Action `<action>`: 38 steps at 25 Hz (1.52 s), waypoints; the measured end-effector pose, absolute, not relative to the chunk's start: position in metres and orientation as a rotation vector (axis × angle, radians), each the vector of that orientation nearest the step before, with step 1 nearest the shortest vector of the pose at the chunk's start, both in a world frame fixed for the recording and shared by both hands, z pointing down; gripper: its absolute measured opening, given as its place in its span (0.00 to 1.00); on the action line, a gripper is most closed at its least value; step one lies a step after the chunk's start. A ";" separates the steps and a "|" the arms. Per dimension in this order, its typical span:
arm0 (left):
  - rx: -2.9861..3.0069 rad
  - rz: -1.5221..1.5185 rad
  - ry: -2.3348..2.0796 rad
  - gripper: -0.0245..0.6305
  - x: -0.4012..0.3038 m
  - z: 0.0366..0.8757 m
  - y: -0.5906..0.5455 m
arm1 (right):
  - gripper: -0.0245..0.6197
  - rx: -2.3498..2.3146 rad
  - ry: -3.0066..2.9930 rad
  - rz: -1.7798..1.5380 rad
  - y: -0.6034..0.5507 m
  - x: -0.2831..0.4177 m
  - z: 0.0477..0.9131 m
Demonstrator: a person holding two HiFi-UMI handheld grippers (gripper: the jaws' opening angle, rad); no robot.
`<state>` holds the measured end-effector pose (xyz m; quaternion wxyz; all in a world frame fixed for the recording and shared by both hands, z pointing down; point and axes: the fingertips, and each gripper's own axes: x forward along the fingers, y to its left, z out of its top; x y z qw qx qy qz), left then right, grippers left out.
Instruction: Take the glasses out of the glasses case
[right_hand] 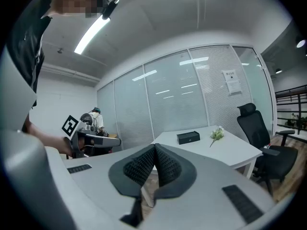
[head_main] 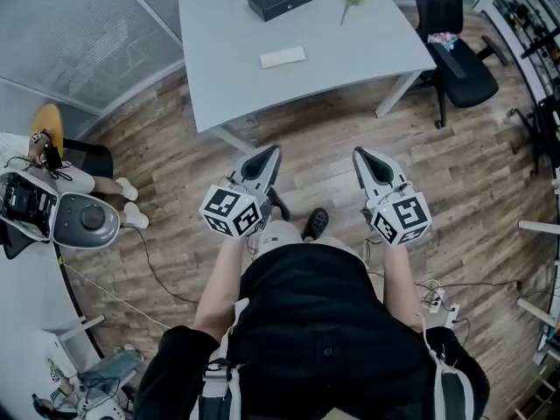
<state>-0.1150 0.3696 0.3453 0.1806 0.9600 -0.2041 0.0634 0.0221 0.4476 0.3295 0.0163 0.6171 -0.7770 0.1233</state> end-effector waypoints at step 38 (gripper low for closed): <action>2.699 0.170 -0.463 0.07 -0.123 0.348 0.135 | 0.07 2.042 -2.366 0.408 0.207 0.021 0.311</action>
